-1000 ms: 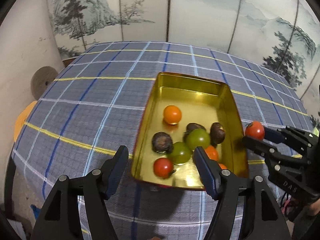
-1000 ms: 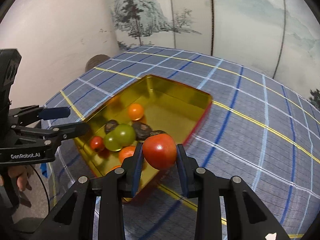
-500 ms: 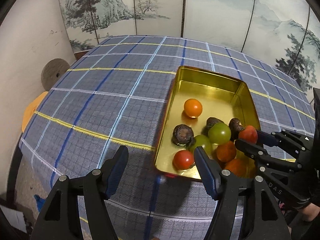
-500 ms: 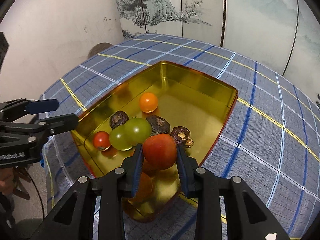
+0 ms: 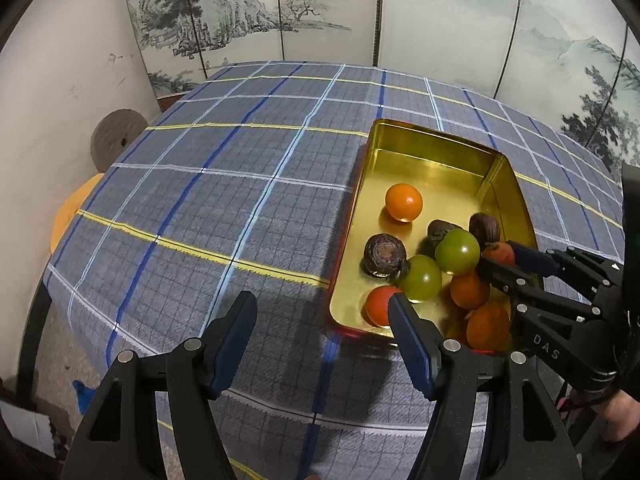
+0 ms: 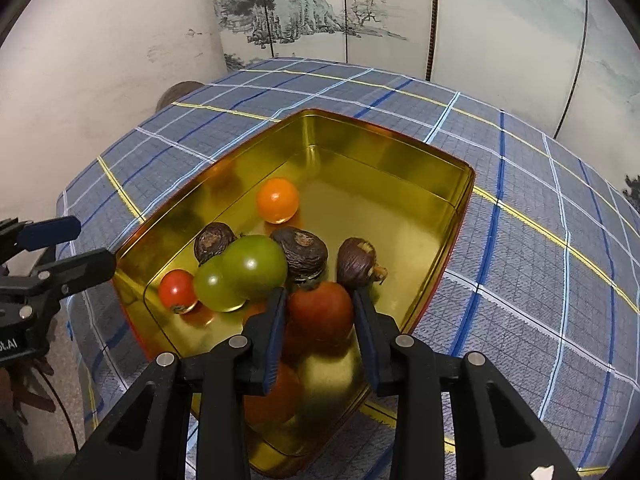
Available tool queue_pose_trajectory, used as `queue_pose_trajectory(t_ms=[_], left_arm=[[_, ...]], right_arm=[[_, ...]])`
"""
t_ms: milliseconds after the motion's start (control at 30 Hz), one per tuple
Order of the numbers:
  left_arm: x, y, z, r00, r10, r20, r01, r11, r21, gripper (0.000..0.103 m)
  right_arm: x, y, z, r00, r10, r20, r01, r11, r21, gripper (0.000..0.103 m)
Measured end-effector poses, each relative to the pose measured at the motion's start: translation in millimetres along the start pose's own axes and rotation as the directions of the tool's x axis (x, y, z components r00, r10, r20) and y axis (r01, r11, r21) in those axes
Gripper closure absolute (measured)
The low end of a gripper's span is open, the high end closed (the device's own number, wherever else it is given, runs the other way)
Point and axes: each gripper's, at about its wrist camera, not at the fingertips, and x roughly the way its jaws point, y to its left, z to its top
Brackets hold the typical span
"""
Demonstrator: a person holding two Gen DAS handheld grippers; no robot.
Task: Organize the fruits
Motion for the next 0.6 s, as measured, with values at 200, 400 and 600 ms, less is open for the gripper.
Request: queue_pose_trajectory(t_ms=[200, 400, 600], left_arm=[[-1.3, -0.9, -3.1, 1.0, 0.003, -0.002, -0.003, 1.0, 0.002, 0.034], [-2.3, -1.5, -5.2, 1.0, 0.006, -0.003, -0.006, 1.0, 0.007, 0.034], [-5.2, -2.9, -7.3, 1.0, 0.011, -0.001, -0.011, 1.0, 0.012, 0.034]], right_arm=[[-0.9, 1.3, -1.0, 1.0, -0.012, 0.002, 0.012, 1.0, 0.01, 0.071], [-1.7, 2.4, -1.3, 1.0, -0.013, 0.004, 0.013, 1.0, 0.01, 0.068], [-6.2, 5.6, -3.4, 1.0, -0.018, 0.011, 0.018, 1.0, 0.005, 0.062]])
